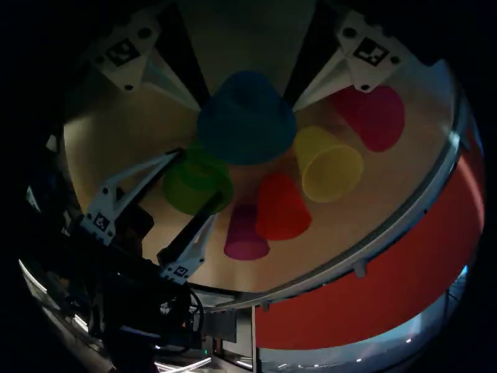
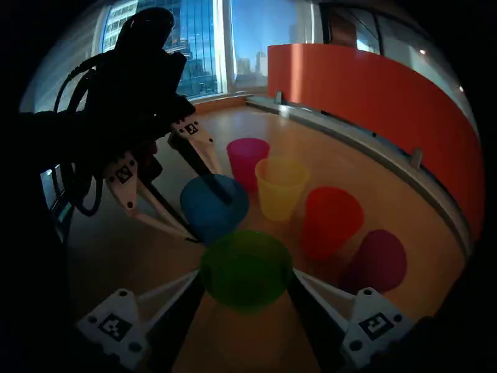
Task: Pour water
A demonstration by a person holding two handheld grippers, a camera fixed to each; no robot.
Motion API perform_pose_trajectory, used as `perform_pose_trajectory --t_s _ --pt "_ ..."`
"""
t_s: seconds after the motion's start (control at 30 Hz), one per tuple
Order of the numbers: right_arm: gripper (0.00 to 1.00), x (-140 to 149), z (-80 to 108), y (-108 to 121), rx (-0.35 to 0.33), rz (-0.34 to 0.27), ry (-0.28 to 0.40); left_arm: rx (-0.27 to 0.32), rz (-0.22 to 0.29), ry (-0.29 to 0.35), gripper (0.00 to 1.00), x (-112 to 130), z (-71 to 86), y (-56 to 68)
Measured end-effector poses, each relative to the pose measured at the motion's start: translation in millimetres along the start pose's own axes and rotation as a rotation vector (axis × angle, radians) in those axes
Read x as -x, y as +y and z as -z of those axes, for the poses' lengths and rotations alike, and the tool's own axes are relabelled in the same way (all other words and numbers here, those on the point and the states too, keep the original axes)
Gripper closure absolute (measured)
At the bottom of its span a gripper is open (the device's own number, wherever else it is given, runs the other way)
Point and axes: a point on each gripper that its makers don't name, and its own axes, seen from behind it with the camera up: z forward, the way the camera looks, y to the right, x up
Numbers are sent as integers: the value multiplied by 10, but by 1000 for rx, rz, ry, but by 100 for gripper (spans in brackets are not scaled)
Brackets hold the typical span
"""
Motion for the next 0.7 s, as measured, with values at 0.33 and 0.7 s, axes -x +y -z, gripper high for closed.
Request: perform_pose_trajectory --t_s 0.33,0.7 --pt "9 15 22 -8 4 -9 2 1 7 -13 19 66 -1 11" --pt "6 29 38 -34 6 -13 4 5 3 -25 19 120 -14 63"
